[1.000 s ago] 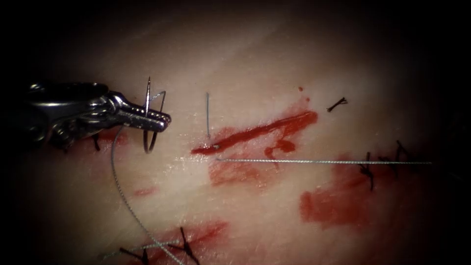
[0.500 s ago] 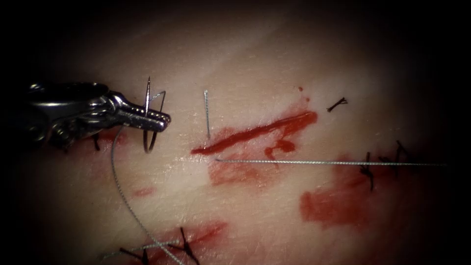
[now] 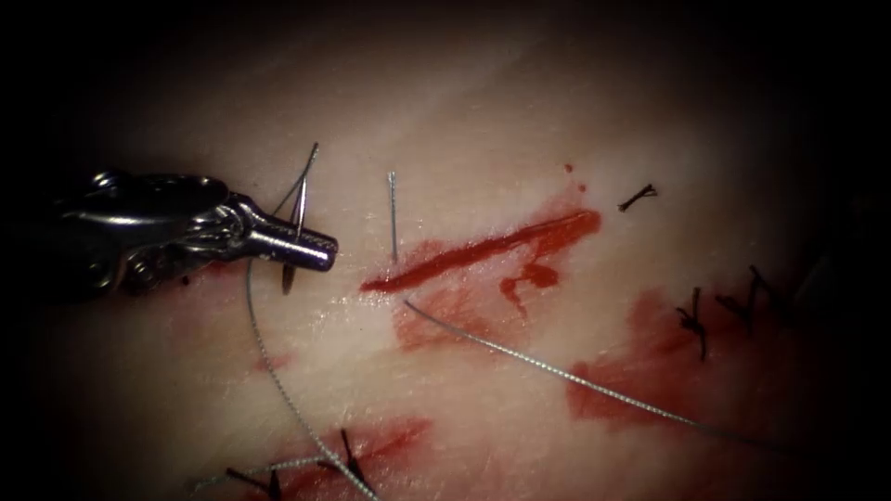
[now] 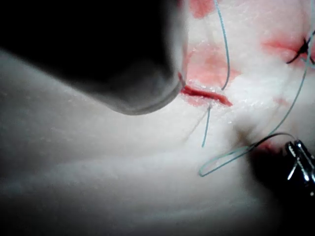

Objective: Wound Closure

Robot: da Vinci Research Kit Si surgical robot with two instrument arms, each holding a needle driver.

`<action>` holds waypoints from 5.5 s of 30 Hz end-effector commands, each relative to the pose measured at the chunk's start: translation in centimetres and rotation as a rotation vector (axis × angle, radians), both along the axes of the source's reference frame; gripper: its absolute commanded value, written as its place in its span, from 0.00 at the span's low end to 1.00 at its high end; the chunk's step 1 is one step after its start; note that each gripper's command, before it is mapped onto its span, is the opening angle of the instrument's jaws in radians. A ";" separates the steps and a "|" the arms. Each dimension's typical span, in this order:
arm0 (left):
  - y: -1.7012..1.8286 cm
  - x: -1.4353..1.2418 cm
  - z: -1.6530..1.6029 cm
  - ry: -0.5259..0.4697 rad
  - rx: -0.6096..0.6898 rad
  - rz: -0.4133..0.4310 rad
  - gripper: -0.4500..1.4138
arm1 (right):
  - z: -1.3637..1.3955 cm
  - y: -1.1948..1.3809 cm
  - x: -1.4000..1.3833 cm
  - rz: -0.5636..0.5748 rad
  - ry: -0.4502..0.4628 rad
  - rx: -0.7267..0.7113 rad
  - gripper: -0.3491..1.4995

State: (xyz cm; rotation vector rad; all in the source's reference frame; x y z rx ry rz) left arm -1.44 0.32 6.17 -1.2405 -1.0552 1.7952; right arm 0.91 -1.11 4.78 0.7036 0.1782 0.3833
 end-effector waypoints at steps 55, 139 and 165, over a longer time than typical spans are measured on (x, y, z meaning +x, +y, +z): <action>-1.01 -1.63 0.17 -0.140 0.018 -0.011 0.78 | 0.46 0.23 0.39 0.695 0.303 -0.305 0.99; 0.15 -2.58 0.16 0.181 -0.554 0.406 0.00 | 0.18 0.50 0.18 0.757 0.322 -0.246 0.99; -0.83 -3.85 0.67 0.059 -0.624 0.702 0.53 | 0.28 0.31 0.26 0.819 0.370 -0.147 0.99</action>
